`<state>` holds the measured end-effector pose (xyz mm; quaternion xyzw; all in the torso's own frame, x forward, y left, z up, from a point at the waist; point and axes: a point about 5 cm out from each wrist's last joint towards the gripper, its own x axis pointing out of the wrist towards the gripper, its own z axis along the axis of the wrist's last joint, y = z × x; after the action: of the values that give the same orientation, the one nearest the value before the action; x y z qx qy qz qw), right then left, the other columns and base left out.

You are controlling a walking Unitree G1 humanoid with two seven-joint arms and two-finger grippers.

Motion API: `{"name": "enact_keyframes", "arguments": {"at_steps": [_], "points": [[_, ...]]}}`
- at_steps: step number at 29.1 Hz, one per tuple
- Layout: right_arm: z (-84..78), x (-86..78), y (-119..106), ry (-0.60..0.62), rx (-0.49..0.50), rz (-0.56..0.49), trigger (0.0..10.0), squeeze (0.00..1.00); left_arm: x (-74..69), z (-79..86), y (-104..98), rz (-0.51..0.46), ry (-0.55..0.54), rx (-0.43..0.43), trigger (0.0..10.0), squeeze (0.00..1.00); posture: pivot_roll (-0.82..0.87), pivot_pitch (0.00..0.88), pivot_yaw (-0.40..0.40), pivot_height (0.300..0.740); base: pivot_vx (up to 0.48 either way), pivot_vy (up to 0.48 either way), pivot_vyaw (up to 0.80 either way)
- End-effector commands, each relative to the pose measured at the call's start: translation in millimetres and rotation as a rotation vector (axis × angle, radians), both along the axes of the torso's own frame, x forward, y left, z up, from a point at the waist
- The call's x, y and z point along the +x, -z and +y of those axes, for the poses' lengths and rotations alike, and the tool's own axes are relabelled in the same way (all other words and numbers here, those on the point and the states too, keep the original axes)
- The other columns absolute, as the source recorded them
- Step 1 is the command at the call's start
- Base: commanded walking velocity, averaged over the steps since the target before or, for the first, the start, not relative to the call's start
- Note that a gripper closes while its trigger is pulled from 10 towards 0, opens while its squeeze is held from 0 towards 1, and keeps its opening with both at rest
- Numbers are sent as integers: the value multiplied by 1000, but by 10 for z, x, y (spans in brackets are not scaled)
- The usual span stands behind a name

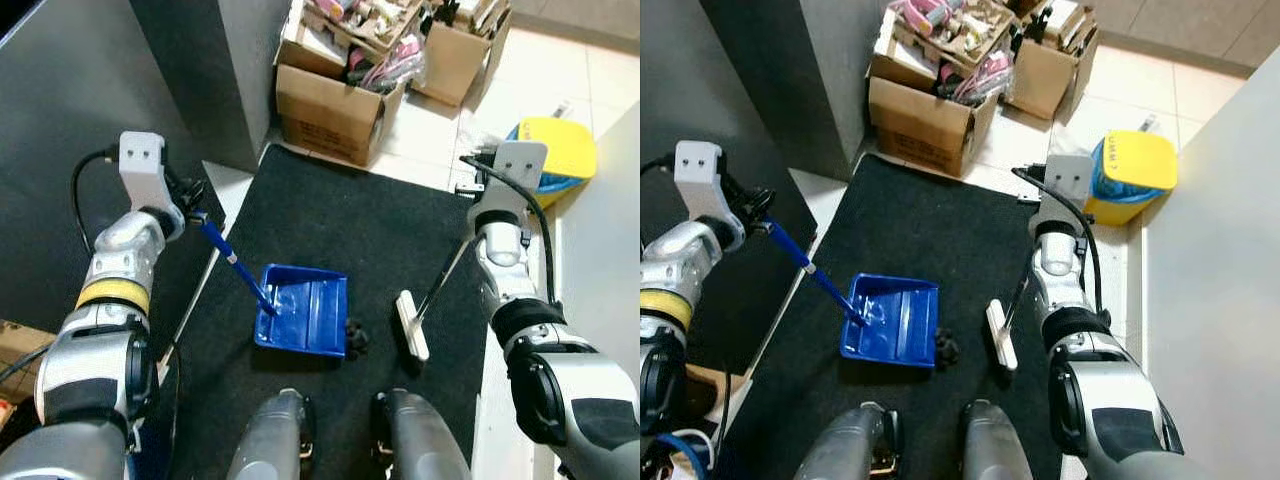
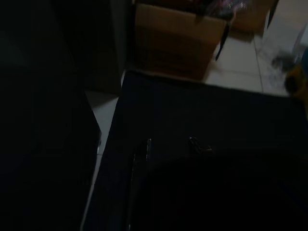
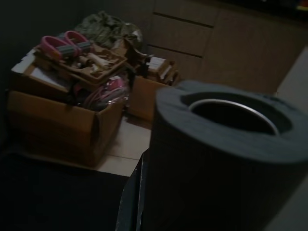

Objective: Sweep floor

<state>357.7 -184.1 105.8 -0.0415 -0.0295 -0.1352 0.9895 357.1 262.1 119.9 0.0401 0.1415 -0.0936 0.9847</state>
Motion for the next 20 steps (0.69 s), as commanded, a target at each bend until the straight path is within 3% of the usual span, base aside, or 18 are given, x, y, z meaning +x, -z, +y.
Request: {"name": "enact_keyframes", "arguments": {"at_steps": [1, 8, 16, 18, 20], "points": [[-19, -14, 0, 19, -2, -13, 10000, 0, -21, 52, 15, 39, 18, 17, 10000, 0, 15, 143, -4, 740, 0, 0, 0], [-63, -82, 98, 39, -4, 7, 10000, 0, -31, 126, -97, 49, 103, -18, 10000, 0, 28, 149, -1, 740, 0, 0, 0], [-53, -99, 112, 59, -13, 4, 10000, 0, -2, -53, 71, 37, 54, 121, 10000, 0, 3, 174, -4, 740, 0, 0, 0], [-146, -120, 64, 141, -25, -33, 10000, 0, -3, -211, 194, 67, 68, 153, 10000, 0, -8, 187, 3, 740, 0, 0, 0], [-178, -126, 53, 161, -26, -40, 10000, 0, -4, -256, 220, 72, 74, 151, 10000, 0, -8, 187, 3, 740, 0, 0, 0]]}}
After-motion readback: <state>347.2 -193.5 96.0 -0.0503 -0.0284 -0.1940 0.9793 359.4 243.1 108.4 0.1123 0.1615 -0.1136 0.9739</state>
